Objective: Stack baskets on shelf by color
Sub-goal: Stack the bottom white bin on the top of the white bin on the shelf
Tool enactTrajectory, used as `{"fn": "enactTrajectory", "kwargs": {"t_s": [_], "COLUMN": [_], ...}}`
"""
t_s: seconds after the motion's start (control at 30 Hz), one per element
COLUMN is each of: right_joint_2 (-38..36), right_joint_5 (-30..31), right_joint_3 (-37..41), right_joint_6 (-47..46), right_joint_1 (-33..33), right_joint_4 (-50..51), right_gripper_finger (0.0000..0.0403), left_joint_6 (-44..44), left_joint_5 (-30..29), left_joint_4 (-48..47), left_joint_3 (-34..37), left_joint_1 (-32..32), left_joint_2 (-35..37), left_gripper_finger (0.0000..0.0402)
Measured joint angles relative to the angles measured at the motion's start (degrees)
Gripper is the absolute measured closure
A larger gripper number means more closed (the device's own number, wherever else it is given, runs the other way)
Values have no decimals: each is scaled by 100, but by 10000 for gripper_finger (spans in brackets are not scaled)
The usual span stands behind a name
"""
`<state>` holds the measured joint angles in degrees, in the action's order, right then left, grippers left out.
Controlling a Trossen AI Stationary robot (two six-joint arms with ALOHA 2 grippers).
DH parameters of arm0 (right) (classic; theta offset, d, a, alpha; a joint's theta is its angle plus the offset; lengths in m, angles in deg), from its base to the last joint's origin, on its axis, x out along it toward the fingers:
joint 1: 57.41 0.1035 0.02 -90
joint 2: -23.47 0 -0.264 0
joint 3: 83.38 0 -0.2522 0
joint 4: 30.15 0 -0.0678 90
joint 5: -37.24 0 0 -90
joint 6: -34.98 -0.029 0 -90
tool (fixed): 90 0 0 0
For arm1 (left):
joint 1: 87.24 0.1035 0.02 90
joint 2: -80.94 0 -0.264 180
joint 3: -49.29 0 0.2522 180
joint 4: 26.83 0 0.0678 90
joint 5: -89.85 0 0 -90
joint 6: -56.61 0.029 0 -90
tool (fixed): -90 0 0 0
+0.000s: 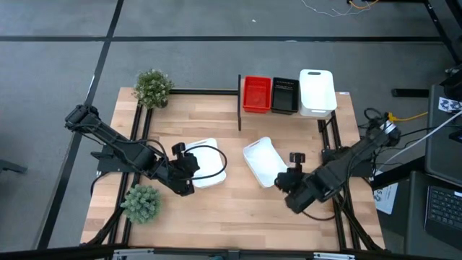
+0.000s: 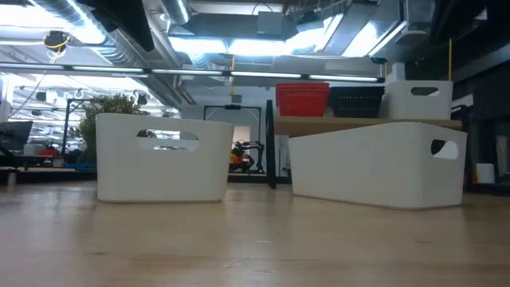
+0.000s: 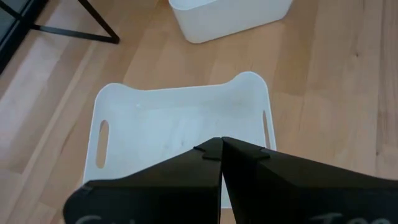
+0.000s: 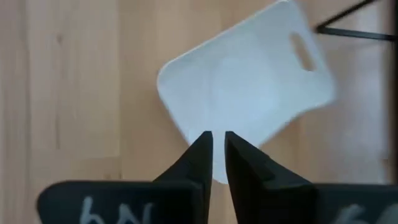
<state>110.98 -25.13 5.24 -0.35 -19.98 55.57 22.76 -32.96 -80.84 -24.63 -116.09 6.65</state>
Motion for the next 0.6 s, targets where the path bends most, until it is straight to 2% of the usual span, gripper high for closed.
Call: {"fn": "enactTrajectory", "kwargs": {"t_s": [0.2, 0.37, 0.6], "right_joint_2": [-748, -898, -730], "right_joint_5": [-910, -1779, -1771], "right_joint_3": [1302, 1699, 1935], "right_joint_6": [834, 1168, 1361], "right_joint_1": [-267, -494, -684], "right_joint_4": [-1761, -2588, -2687], "right_gripper_finger": [357, 326, 250], "left_joint_6": [-1, -17, -28], "left_joint_5": [1, 1, 1], "left_joint_4": [-1, 14, 45], "left_joint_3": [0, 0, 0], "left_joint_1": [1, 1, 1], "left_joint_2": [0, 1, 1], "left_gripper_finger": [402, 401, 401]}}
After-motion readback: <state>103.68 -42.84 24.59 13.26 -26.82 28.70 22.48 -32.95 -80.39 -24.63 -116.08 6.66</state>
